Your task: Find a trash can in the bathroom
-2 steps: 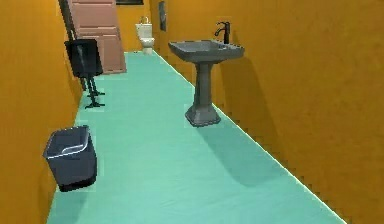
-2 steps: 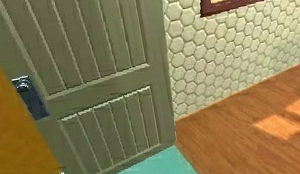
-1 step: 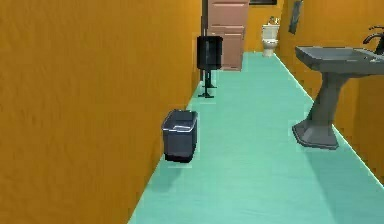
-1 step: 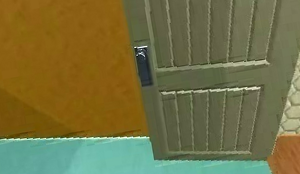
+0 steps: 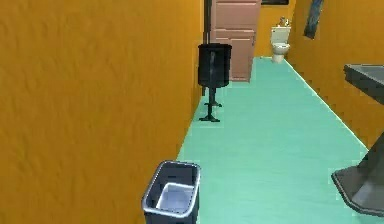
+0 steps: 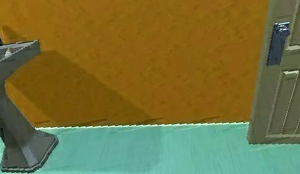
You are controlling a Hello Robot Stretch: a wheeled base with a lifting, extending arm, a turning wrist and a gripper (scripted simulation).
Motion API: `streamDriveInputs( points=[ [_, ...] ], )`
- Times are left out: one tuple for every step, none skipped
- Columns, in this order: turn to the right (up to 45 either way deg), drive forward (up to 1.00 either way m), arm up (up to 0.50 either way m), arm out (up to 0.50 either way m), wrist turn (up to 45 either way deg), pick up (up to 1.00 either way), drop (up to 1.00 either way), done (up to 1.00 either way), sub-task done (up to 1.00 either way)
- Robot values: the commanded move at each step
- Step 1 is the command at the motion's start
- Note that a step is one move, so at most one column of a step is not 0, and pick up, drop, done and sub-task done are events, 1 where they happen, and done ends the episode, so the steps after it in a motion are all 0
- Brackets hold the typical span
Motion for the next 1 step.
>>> streamDriveInputs(
  points=[
    [0.0,0.00,0.00,0.00,0.0,0.00,0.00,1.00,0.00]
  ],
)
